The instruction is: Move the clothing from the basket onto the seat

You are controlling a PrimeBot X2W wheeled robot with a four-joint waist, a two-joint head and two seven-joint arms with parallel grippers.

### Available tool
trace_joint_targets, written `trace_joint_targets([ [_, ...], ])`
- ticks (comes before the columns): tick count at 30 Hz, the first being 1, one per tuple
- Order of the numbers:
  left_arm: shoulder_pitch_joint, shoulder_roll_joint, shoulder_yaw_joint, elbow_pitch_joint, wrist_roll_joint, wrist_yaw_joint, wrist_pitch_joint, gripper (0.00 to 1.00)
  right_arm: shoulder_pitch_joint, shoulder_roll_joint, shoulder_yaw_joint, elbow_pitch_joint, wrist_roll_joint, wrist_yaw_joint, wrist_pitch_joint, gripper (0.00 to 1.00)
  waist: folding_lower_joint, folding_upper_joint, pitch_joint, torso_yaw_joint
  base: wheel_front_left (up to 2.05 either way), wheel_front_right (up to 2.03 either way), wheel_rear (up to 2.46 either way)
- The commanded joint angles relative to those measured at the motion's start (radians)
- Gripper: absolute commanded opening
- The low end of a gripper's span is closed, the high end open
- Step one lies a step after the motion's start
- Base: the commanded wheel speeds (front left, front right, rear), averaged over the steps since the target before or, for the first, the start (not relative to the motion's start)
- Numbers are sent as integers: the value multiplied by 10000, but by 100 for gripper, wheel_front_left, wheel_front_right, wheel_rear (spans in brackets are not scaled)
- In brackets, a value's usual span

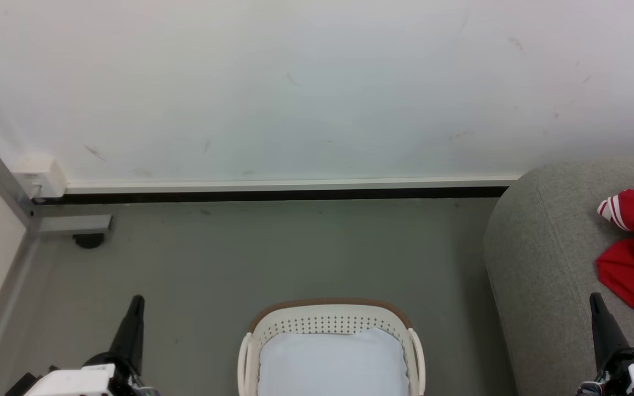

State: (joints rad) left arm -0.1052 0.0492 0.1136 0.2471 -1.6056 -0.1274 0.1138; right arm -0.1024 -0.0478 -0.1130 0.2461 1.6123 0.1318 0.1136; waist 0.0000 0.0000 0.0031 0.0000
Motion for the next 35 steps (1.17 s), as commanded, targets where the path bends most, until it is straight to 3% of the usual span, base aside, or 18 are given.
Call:
trace_joint_targets([
  [1, -94, 19, 29, -27, -131, -70, 44, 0, -121, -57, -37, -35, 8, -21, 44, 0, 0, 0, 0, 0, 0, 0, 0],
  [35, -94, 20, 28, -28, -133, -70, 43, 0, -122, -52, -41, -33, 2, -21, 49, 0, 0, 0, 0, 0, 0, 0, 0],
])
